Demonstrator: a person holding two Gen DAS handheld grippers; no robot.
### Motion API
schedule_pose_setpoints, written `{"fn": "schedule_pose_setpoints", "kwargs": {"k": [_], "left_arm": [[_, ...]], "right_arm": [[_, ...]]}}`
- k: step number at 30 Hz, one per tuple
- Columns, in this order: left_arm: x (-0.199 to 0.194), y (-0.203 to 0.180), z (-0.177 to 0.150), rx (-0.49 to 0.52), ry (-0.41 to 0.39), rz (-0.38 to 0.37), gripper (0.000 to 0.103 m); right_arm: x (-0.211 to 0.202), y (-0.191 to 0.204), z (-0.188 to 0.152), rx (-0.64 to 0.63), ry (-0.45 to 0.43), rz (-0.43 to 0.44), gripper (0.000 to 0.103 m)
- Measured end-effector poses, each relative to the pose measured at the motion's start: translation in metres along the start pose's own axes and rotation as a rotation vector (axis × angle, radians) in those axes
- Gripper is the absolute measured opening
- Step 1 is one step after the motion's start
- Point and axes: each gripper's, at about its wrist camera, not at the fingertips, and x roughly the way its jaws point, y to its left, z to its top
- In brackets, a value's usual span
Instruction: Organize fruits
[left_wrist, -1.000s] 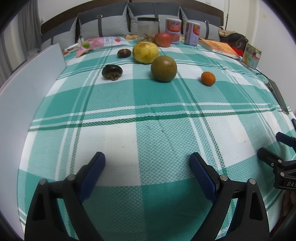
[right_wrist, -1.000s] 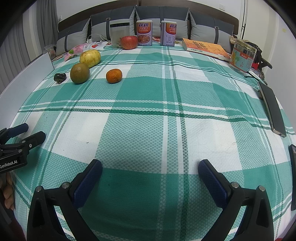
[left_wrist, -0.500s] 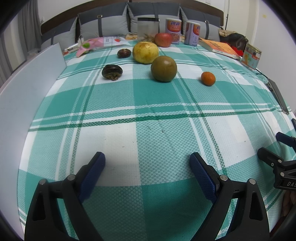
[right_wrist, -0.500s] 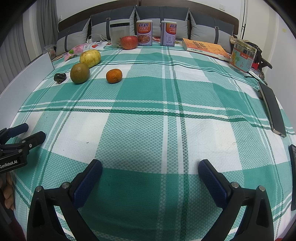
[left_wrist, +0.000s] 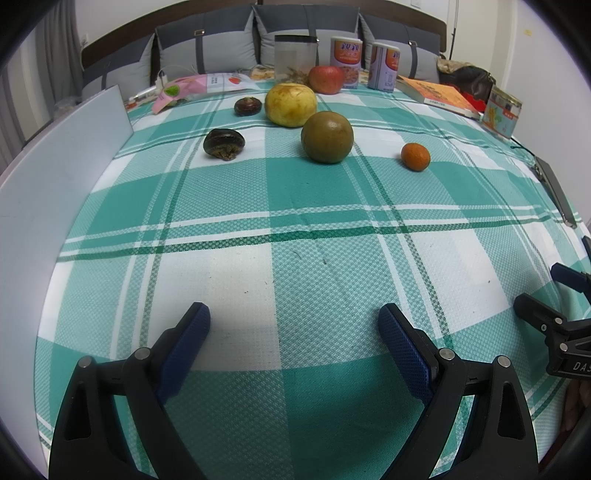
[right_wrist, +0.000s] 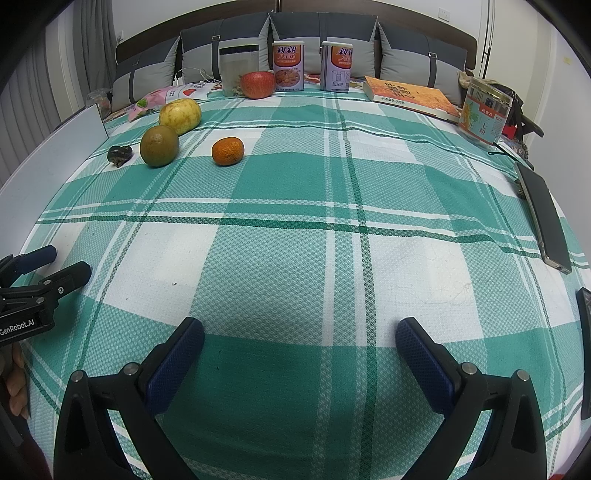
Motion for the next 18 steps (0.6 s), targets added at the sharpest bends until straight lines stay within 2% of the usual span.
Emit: {"fn": "schedule_pose_setpoints", "kwargs": {"k": [5, 7, 8, 10, 11, 12, 15, 18], "left_arm": [[-0.001, 0.001, 0.0, -0.003, 0.001, -0.011, 0.093], [-0.003, 0.004, 0.002, 0.001, 0.021, -0.052, 0.093], [-0.003, 0.006, 0.006, -0.002, 0.048, -0.078, 0.093], [-0.001, 0.016, 0.03, -0.071, 0.107, -0.23, 0.093], [-0.002, 0.02, 0.046, -0.107, 0.11, -0.282, 0.093], [-0.001, 0.021, 0.059, -0.122, 0.106, -0.302, 0.093], [0.006, 0.011, 0.112, -0.069, 0.092, -0.296, 0.093], [0.029, -0.008, 0.147, 0.018, 0.1, -0.227, 0.092]], "right_arm": [[0.0, 0.0, 0.0, 0.0, 0.0, 0.0, 0.103], [0.0, 0.0, 0.0, 0.0, 0.0, 0.001, 0.103], [0.0, 0.0, 0.0, 0.0, 0.0, 0.001, 0.103], [0.0, 0.0, 0.0, 0.0, 0.0, 0.003, 0.103], [0.0, 0.0, 0.0, 0.0, 0.0, 0.003, 0.103], [0.0, 0.0, 0.0, 0.0, 0.0, 0.003, 0.103], [0.0, 0.0, 0.0, 0.0, 0.0, 0.003, 0.103], [0.0, 0.0, 0.0, 0.0, 0.001, 0.003, 0.103]]}}
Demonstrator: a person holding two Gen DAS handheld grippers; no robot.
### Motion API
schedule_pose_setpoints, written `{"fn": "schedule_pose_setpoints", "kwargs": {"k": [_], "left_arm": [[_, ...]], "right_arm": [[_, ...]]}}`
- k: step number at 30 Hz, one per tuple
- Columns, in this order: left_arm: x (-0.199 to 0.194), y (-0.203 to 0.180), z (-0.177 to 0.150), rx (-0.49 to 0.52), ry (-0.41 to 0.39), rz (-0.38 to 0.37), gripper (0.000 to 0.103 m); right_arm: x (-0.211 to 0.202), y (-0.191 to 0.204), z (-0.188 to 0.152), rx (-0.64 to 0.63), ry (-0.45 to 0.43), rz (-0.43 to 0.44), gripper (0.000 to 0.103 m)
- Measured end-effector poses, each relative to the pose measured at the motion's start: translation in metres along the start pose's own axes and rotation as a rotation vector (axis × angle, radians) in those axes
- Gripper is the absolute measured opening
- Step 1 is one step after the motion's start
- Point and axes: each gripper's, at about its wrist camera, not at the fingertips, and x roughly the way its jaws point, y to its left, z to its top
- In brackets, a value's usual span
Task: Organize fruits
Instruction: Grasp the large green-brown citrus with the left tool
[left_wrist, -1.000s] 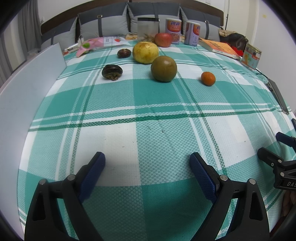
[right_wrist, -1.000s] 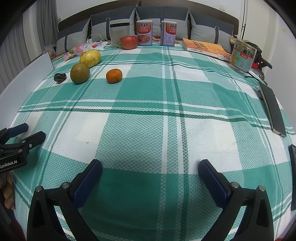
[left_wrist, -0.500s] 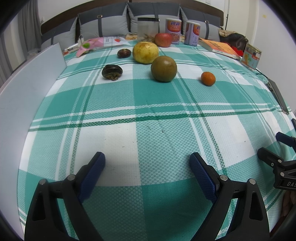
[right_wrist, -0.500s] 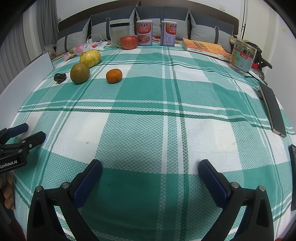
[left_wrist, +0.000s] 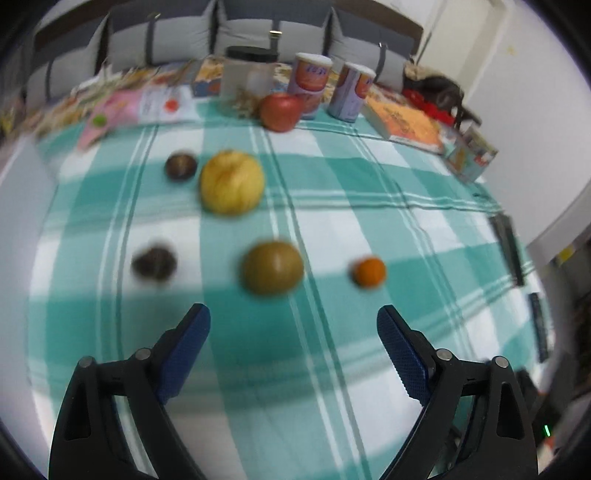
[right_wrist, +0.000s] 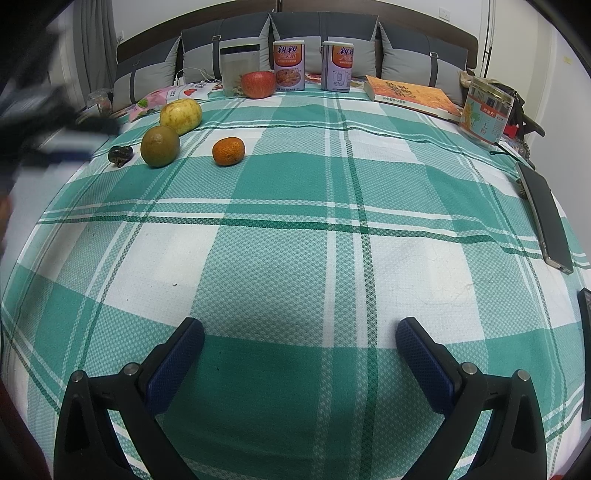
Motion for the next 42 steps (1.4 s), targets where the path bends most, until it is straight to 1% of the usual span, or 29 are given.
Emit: {"fn": "schedule_pose_setpoints", "kwargs": {"k": [2, 4, 6, 7, 9, 11, 14, 17, 20, 23, 26, 28, 31, 33, 35, 37, 38, 39, 41, 42], "left_arm": [[0.021, -0.007, 0.015, 0.034, 0.027, 0.059, 0.091], [0.036, -0.01, 0.019, 0.057, 0.052, 0.098, 0.086], [0.054, -0.012, 0.021, 0.078, 0.097, 0.144, 0.064], [0.062, -0.012, 0.021, 0.078, 0.118, 0.163, 0.061], [0.066, -0.009, 0.018, 0.066, 0.116, 0.191, 0.05], [0.065, -0.002, 0.016, 0.028, 0.093, 0.169, 0.05], [0.056, 0.002, 0.007, 0.021, 0.075, 0.163, 0.049], [0.038, 0.002, -0.007, 0.031, 0.069, 0.139, 0.049], [0.008, 0.009, -0.038, 0.05, 0.079, 0.134, 0.049], [-0.018, 0.018, -0.07, 0.034, 0.089, 0.134, 0.049], [-0.043, 0.03, -0.105, 0.003, 0.08, 0.161, 0.049], [-0.056, 0.034, -0.126, -0.009, 0.059, 0.193, 0.049], [-0.067, 0.041, -0.148, -0.06, 0.028, 0.199, 0.05], [-0.065, 0.045, -0.155, -0.088, 0.023, 0.2, 0.05], [-0.058, 0.048, -0.159, -0.108, 0.029, 0.219, 0.051], [-0.055, 0.048, -0.163, -0.118, 0.016, 0.239, 0.063], [-0.053, 0.048, -0.164, -0.126, 0.004, 0.245, 0.08], [-0.052, 0.048, -0.165, -0.13, -0.004, 0.251, 0.086], [-0.047, 0.049, -0.169, -0.133, -0.014, 0.263, 0.087], [-0.044, 0.05, -0.171, -0.129, -0.011, 0.269, 0.089]], "right_arm": [[0.0, 0.0, 0.0, 0.0, 0.0, 0.0, 0.103], [0.0, 0.0, 0.0, 0.0, 0.0, 0.0, 0.103], [0.0, 0.001, 0.0, 0.0, 0.0, 0.001, 0.103], [0.0, 0.001, 0.0, -0.001, 0.0, 0.001, 0.103], [-0.001, 0.002, 0.0, -0.002, 0.0, 0.002, 0.103], [-0.001, 0.002, 0.0, -0.001, 0.0, 0.002, 0.103], [0.0, 0.002, 0.0, -0.001, 0.001, 0.002, 0.103], [0.0, 0.001, 0.0, -0.001, 0.001, 0.002, 0.103], [0.0, 0.001, 0.0, -0.001, 0.0, 0.002, 0.103], [0.0, 0.0, 0.0, -0.001, 0.001, 0.002, 0.103], [0.0, 0.001, 0.0, -0.001, 0.001, 0.002, 0.103], [0.0, 0.001, 0.0, -0.001, 0.001, 0.002, 0.103], [0.0, 0.001, 0.0, -0.001, 0.001, 0.002, 0.103], [0.0, 0.0, 0.0, -0.001, 0.001, 0.002, 0.103], [0.0, 0.0, 0.0, -0.001, 0.0, 0.003, 0.103], [0.0, 0.001, 0.0, -0.001, 0.001, 0.003, 0.103], [-0.001, 0.001, 0.0, -0.001, 0.0, 0.003, 0.103], [-0.001, 0.001, 0.0, -0.001, 0.0, 0.003, 0.103], [0.0, 0.001, 0.0, -0.001, 0.001, 0.003, 0.103], [-0.001, 0.001, 0.0, -0.001, 0.0, 0.003, 0.103]]}}
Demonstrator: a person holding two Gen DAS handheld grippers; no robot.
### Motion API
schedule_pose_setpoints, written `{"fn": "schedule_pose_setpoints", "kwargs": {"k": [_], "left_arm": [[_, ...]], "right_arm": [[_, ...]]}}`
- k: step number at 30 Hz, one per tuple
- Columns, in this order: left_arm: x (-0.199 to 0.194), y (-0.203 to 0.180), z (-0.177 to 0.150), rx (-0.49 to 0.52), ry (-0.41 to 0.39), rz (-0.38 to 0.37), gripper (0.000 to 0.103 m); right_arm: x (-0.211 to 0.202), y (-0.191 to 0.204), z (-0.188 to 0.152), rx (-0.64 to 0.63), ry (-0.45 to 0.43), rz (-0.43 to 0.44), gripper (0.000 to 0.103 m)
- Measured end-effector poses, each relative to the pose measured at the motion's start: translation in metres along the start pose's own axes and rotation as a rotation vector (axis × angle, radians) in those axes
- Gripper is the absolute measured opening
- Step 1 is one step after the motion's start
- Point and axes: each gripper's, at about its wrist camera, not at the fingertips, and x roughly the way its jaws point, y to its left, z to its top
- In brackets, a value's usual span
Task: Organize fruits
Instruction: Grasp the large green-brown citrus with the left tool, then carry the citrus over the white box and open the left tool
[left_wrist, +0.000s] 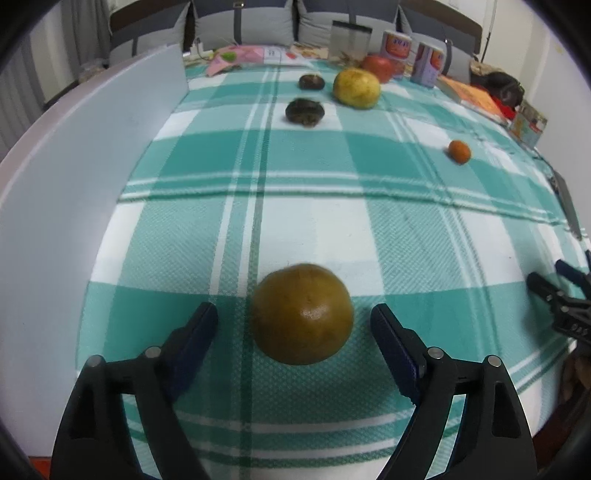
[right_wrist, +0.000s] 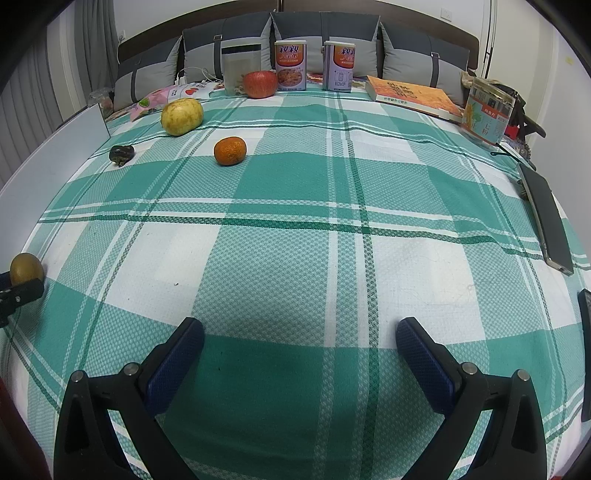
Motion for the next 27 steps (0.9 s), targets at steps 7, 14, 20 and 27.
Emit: {"fn": "schedule_pose_setpoints", "kwargs": {"k": [7, 14, 20, 27], "left_arm": [[0.0, 0.001, -0.009, 0.019, -0.083, 0.006, 0.096], [-0.001, 0.001, -0.011, 0.031, -0.103, 0.003, 0.096], [-0.001, 0.0, -0.012, 0.033, -0.109, 0.004, 0.096], [-0.001, 0.001, -0.012, 0.032, -0.109, 0.004, 0.096]], "right_arm": [[0.0, 0.0, 0.0, 0.0, 0.0, 0.0, 0.103], [0.0, 0.0, 0.0, 0.0, 0.0, 0.001, 0.103], [0.0, 0.0, 0.0, 0.0, 0.0, 0.001, 0.103], [0.0, 0.0, 0.0, -0.001, 0.0, 0.001, 0.103]]}}
